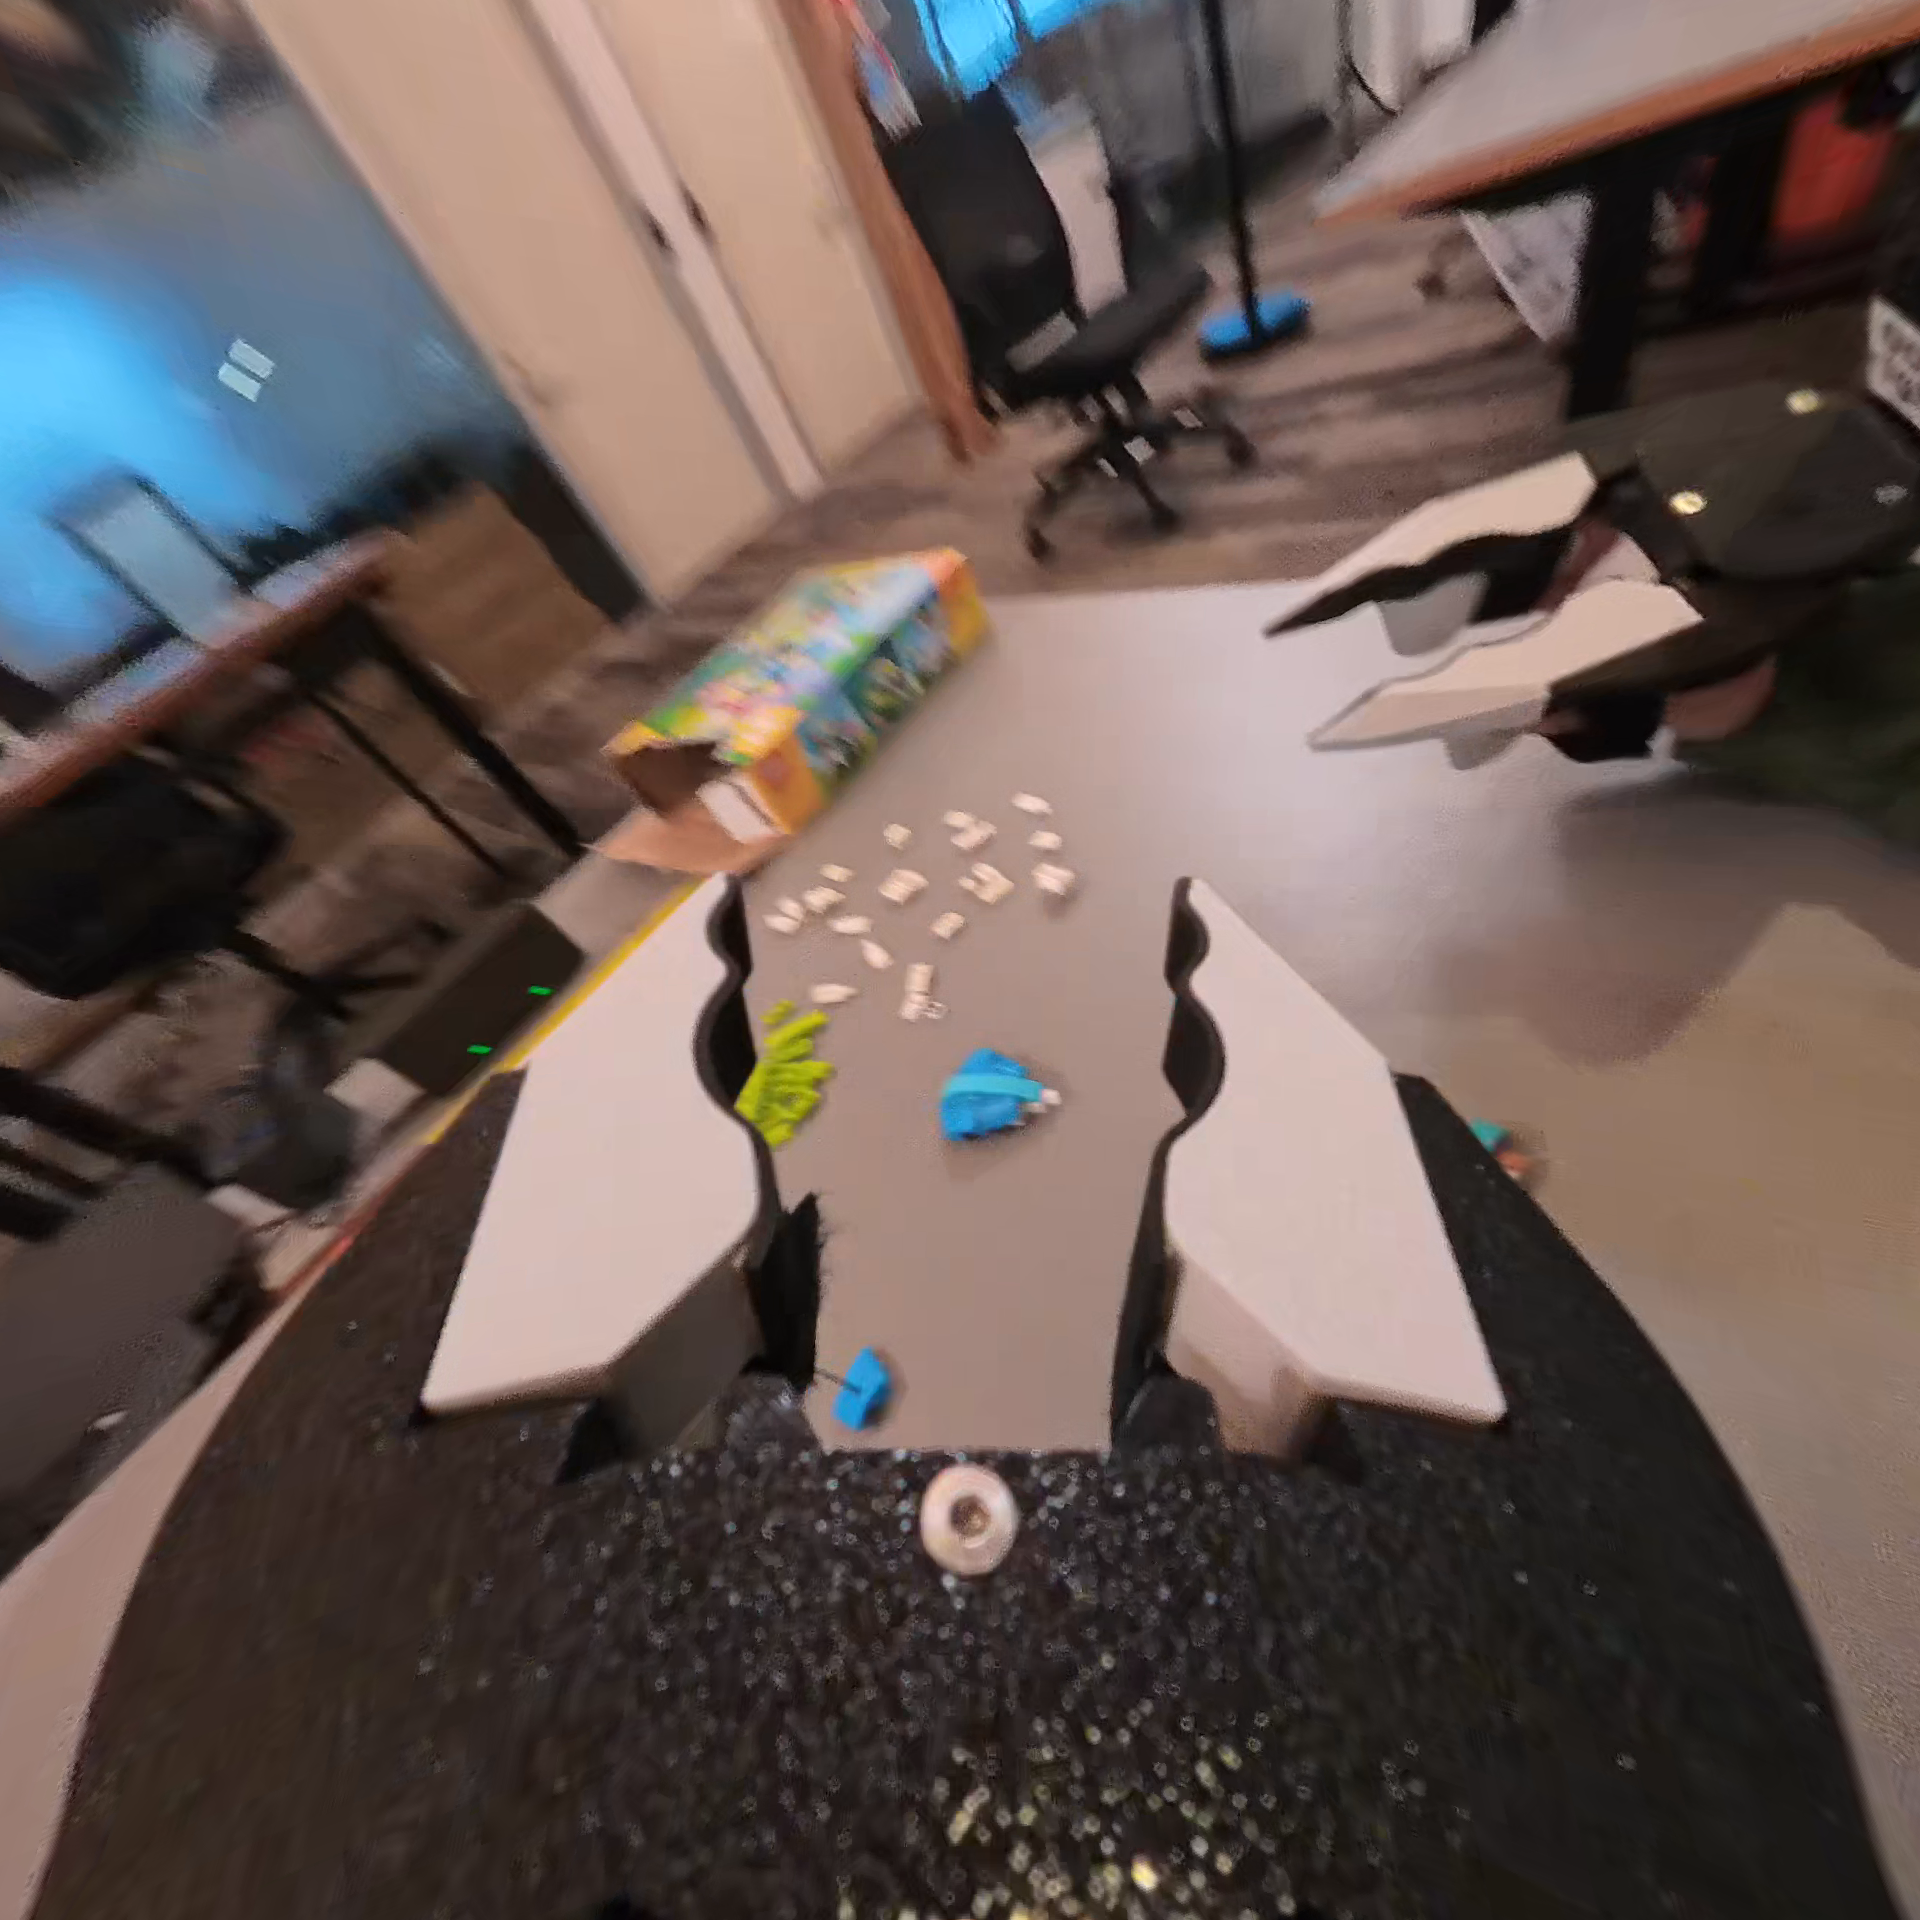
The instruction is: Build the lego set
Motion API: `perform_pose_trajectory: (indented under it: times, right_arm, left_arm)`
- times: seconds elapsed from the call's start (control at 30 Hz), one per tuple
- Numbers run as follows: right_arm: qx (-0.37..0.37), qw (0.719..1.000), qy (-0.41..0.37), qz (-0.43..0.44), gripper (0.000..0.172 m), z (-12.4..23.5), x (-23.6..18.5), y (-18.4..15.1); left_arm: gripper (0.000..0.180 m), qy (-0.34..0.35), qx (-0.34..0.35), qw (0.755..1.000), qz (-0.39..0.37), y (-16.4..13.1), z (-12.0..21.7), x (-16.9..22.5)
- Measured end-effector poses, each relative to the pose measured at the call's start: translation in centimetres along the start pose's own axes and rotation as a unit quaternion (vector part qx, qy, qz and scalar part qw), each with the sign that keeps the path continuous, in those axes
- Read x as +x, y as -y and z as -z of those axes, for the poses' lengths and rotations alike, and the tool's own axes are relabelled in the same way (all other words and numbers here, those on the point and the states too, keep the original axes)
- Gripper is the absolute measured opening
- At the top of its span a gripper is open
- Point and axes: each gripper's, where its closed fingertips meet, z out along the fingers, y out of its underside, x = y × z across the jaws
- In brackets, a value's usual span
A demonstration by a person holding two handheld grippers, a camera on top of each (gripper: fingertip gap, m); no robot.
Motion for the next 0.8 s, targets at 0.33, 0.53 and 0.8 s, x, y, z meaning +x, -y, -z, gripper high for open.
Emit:
perform_pose_trajectory:
  times: [0.33, 0.53, 0.8]
  right_arm:
    - [-0.008, 0.999, -0.041, -0.019, 0.043, 0.3, 1.6, -0.6]
    - [-0.019, 0.997, -0.077, -0.006, 0.042, 0.5, 2.6, -1.0]
    - [-0.06, 0.992, -0.112, 0.014, 0.04, 0.3, 3.5, -2.6]
  left_arm:
    - [0.065, 0.154, 0.154, 0.976, 0.022, -5.9, 8.0, -3.2]
    - [0.07, 0.185, 0.181, 0.965, 0.041, -7.2, 8.2, -3.8]
    - [0.074, 0.133, 0.17, 0.976, 0.032, -7.3, 6.5, -2.3]
